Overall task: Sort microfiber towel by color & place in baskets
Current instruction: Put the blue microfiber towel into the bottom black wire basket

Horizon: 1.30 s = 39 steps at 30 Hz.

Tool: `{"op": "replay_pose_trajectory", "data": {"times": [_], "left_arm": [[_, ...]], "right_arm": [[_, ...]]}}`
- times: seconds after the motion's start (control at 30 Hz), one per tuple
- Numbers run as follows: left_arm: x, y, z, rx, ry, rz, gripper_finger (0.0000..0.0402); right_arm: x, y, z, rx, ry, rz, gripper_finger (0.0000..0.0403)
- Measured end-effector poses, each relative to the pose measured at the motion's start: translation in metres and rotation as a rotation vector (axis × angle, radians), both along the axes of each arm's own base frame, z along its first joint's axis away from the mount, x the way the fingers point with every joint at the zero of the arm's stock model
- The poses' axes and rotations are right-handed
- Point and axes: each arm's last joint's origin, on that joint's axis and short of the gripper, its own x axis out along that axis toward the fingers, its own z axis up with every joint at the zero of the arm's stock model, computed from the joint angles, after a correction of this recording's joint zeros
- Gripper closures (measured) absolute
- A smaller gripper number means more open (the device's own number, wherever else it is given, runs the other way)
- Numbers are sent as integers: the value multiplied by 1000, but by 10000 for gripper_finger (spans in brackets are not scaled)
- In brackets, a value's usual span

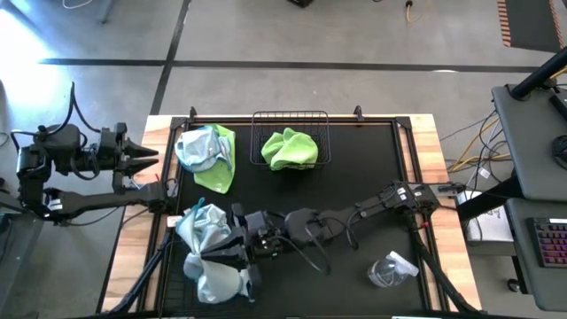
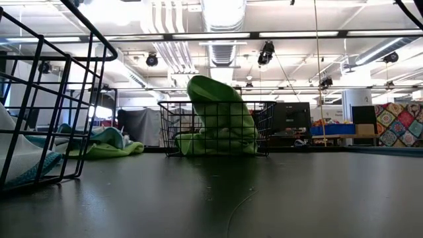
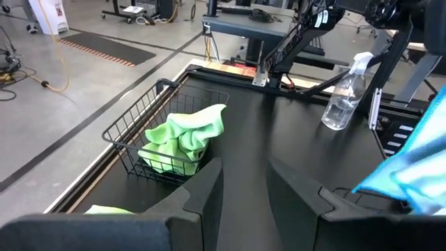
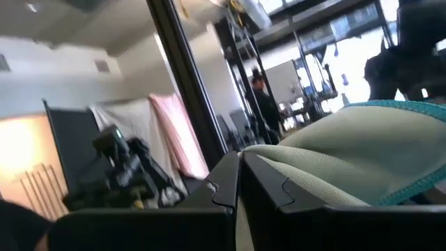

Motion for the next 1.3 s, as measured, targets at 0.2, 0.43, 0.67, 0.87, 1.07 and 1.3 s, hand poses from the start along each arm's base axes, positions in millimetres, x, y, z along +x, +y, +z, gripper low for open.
{"op": "replay_pose_trajectory", "data": {"times": [0.2, 0.43, 0.67, 0.87, 1.07, 1.3], "left_arm": [[0, 0, 0, 3, 1, -1, 306], [0, 0, 0, 21, 7, -7, 306], [0, 0, -1, 21, 14, -8, 306], [0, 0, -1, 22, 14, -8, 306], [0, 0, -1, 22, 14, -8, 306], [0, 0, -1, 21, 14, -8, 306]], "right_arm": [[4, 3, -20, -14, 202, 18, 394], [5, 4, -37, 9, 388, 27, 394], [4, 3, -46, 22, 489, 24, 394], [5, -1, -53, 55, 568, 11, 389], [5, -2, -53, 59, 573, 3, 360], [4, -2, -56, 56, 605, 8, 309]]}}
